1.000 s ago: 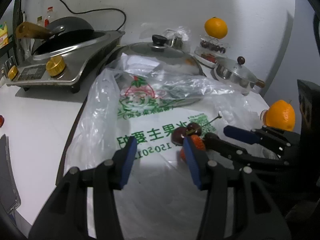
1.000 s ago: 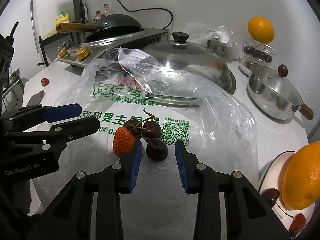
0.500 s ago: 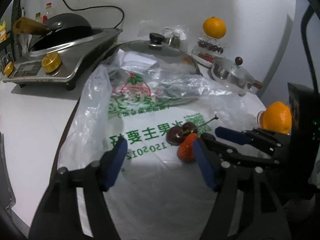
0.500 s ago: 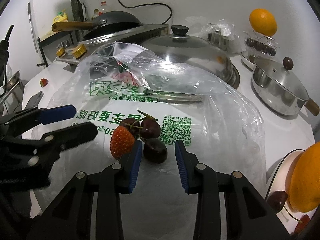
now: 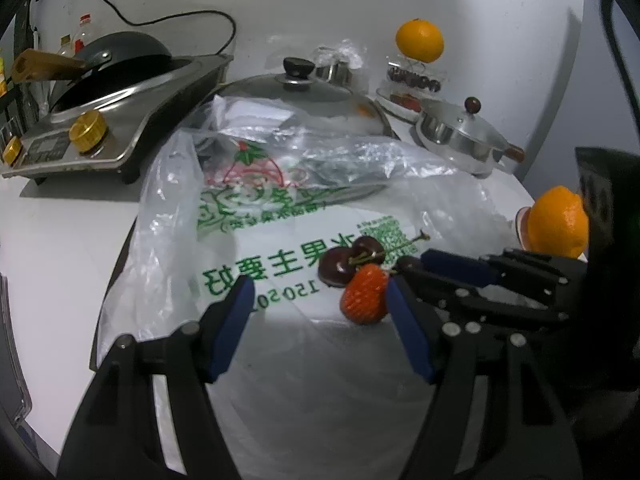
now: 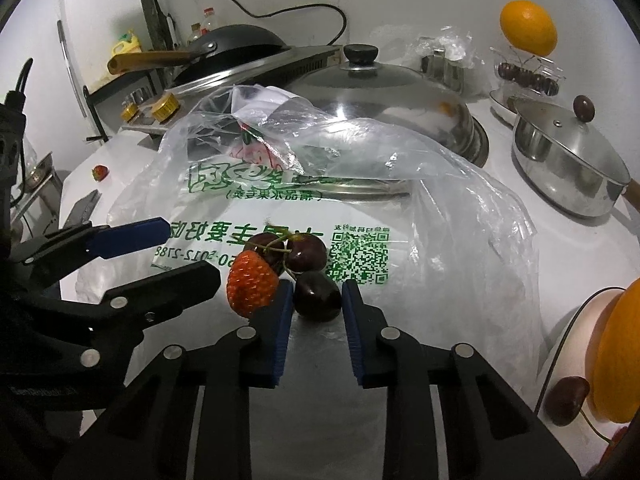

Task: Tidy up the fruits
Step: 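Grasp a strawberry with the left gripper while the right gripper grasps a dark cherry, then lift the strawberry with the left gripper while the right gripper lifts the cherry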

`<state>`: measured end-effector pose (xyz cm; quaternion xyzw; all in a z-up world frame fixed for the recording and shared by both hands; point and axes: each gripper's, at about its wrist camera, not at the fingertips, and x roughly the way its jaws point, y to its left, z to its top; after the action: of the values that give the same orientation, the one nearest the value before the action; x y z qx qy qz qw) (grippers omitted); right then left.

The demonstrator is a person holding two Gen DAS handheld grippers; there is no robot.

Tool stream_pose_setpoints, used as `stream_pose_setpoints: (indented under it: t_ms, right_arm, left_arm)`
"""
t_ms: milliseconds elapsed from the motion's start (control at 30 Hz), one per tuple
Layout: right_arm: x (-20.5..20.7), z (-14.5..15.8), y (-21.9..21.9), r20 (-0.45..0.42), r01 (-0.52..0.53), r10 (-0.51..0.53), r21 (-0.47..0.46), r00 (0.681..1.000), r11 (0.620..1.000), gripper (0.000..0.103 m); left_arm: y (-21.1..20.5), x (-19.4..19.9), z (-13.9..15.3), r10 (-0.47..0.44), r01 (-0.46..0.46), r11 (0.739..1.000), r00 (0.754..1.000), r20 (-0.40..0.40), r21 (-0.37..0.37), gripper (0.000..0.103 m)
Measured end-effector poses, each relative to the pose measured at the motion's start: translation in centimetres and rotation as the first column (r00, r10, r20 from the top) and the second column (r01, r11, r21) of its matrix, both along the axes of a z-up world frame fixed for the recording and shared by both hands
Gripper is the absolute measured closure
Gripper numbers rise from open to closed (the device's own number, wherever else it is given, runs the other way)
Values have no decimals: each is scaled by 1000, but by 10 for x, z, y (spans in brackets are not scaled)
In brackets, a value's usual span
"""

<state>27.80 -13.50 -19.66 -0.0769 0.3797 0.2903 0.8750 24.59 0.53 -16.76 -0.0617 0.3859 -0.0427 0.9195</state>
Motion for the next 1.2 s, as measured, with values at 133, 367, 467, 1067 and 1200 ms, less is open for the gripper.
stream_pose_setpoints:
  t_ms: [133,367,467,1067,1200]
  right_arm:
    - [-3,5,-5,17,2,-3,4,1000,1000,76]
    - [-7,12,-16,49,25,-24,-15,999,1000,76]
    - [-8,13,-22,53,36,-35,-19,998,999,76]
    - [-22,22,-36,80,67,-65,-20,995,998,76]
    - [-27,26,-38,91,70,-68,-16,994,997,76]
  left_arm:
    - [-4,2,-2,-3,3,1000,1000,-3,7,33]
    - [-15,8,-8,-18,18,999,1000,-18,33,33]
    - [-21,12,-11,-29,30,999,999,-22,46,33]
    - [-41,16,-20,-88,92,993,995,-48,79,67]
    - [-41,10,-14,-93,95,993,995,-33,70,67]
